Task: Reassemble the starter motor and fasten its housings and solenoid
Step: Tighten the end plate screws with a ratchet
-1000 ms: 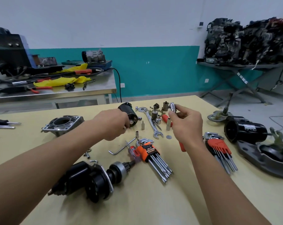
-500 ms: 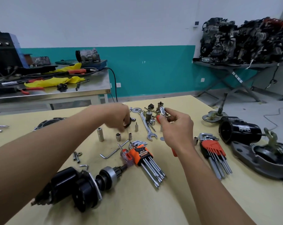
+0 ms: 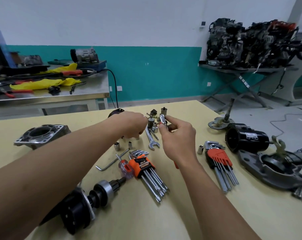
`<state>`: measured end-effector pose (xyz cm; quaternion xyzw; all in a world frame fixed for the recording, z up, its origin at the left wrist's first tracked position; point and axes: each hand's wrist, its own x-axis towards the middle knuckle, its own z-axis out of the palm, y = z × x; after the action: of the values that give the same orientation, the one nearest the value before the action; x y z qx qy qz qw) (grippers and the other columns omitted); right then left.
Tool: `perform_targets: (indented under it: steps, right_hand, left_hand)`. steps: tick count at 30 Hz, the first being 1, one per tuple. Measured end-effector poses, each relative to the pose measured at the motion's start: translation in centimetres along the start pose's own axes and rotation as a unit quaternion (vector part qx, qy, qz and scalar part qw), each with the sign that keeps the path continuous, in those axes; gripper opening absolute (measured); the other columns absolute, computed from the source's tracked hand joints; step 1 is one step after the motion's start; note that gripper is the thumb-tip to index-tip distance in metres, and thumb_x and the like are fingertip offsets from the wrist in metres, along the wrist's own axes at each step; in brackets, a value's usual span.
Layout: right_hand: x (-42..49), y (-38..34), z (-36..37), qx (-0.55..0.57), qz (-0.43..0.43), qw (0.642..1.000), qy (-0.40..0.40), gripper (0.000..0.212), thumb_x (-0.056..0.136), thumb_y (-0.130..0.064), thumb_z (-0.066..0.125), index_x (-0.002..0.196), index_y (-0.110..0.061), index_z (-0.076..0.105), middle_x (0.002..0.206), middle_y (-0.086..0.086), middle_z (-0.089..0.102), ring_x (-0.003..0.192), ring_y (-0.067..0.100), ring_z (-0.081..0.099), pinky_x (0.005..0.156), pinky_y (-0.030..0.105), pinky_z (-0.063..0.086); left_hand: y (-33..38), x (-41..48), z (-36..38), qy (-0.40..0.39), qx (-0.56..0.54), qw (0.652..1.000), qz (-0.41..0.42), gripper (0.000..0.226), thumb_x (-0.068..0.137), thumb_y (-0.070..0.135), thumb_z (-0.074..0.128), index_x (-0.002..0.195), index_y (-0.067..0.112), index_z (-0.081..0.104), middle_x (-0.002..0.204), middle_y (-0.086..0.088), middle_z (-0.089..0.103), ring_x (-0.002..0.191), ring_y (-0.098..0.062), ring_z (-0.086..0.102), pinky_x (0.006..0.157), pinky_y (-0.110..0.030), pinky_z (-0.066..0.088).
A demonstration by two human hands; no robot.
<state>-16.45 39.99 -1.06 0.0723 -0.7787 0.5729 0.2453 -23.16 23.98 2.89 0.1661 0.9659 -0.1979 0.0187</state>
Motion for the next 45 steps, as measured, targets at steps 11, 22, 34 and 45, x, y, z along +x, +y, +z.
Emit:
perform_targets:
  steps: [11,22,34,45]
  right_hand:
    - [-0.3,-1.1,0.3,0.145,0.072,0.981,-0.107,0.025,0.091,-0.016,0.071,0.112,-0.028,0.074,0.064,-0.017,0.064,0.048,0.0,0.051,0.049,0.018,0.042]
    - [-3.9,-4.9,2.5,0.168,-0.034,0.965,-0.199,0.032,0.092,-0.009,0.069,0.098,-0.04,0.075,0.059,-0.027,0.063,0.046,-0.01,0.053,0.045,0.004,0.036]
    - [-5.0,-6.4,2.7,0.183,-0.028,0.966,-0.182,0.026,0.092,-0.012,0.069,0.102,-0.035,0.073,0.053,-0.028,0.057,0.046,-0.011,0.052,0.047,0.004,0.036]
    - [-6.1,-7.5,3.1,0.175,-0.085,0.966,-0.171,0.034,0.091,-0.006,0.069,0.123,-0.013,0.071,0.097,0.008,0.072,0.087,0.028,0.066,0.079,0.039,0.057]
  left_hand:
    - [-1.8,-10.1,-1.4,0.188,-0.64,0.739,-0.097,0.009,0.089,0.02,0.073,0.098,0.023,0.077,0.081,0.012,0.077,0.066,0.007,0.065,0.053,-0.008,0.045]
    - [-0.6,-16.0,0.6,0.205,-0.729,0.638,-0.141,0.013,0.09,0.013,0.07,0.101,0.008,0.075,0.087,-0.01,0.078,0.064,-0.01,0.051,0.061,-0.025,0.043]
    - [0.2,-17.2,0.2,0.235,-0.818,0.502,-0.156,0.009,0.089,0.009,0.067,0.089,0.004,0.074,0.075,-0.009,0.073,0.058,-0.012,0.046,0.061,-0.027,0.037]
    - [-0.7,-18.7,-0.5,0.176,-0.851,0.476,-0.134,0.014,0.073,0.019,0.071,0.078,0.007,0.078,0.07,-0.006,0.07,0.051,-0.007,0.048,0.048,-0.016,0.046]
